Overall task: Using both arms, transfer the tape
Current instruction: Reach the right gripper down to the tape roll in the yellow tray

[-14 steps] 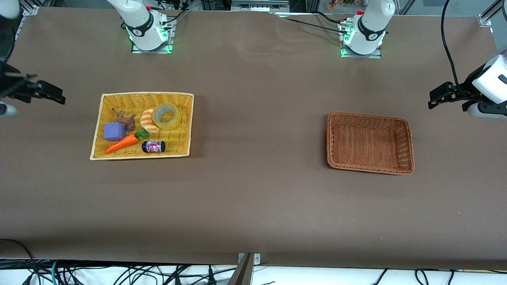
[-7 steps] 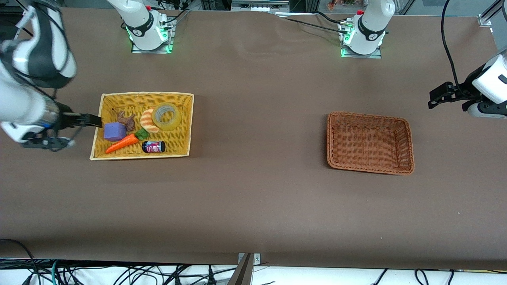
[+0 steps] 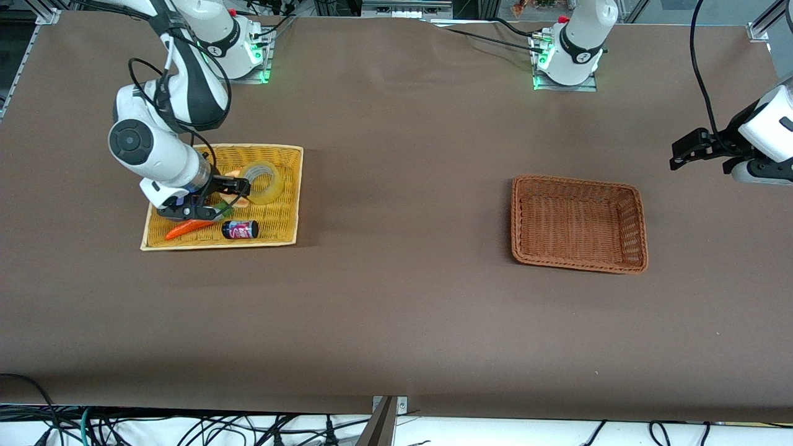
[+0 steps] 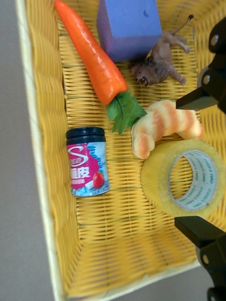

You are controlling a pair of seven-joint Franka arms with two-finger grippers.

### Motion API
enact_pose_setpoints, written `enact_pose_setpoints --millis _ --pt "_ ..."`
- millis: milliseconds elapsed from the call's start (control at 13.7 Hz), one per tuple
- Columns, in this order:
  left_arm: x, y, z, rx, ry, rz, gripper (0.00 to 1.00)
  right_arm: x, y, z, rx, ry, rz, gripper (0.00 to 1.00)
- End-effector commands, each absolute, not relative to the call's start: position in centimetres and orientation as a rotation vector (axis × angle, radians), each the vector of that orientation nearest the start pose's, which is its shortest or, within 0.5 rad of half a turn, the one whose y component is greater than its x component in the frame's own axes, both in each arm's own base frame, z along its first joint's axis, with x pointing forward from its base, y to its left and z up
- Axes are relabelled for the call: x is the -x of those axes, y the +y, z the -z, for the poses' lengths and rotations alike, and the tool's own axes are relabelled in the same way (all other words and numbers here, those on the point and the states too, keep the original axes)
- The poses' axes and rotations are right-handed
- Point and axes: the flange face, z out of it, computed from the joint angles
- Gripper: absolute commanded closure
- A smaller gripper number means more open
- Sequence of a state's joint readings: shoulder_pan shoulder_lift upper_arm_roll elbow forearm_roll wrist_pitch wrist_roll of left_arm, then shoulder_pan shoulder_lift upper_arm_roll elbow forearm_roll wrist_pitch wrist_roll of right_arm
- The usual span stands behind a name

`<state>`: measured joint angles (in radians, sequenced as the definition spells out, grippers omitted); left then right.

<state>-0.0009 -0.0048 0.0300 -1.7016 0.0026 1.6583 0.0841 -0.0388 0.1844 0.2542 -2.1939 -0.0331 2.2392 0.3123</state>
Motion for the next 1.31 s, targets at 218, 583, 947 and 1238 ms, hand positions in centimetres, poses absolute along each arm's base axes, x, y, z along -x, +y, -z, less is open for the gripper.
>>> enact_pose_setpoints --millis 218,583,947,1238 --pt "-55.8 1.9 -57.8 3.119 0.116 -0.069 0.0 -49.6 16.2 -28.4 3.142 0.242 -0.155 0.0" --pt "-55.8 1.9 -57.8 3.119 0.116 -0.069 0.0 -49.3 18.4 -26.0 3.12 0.278 -0.148 0.0" --pt "-55.8 1.9 -57.8 3.119 0.116 -0.069 0.0 -48.7 20.0 -24.0 3.105 0.313 -0.163 0.0" --pt "-55.8 1.9 -57.8 3.119 0.116 -0.069 0.0 -47.5 19.7 -22.8 3.111 0.307 -0.175 0.0"
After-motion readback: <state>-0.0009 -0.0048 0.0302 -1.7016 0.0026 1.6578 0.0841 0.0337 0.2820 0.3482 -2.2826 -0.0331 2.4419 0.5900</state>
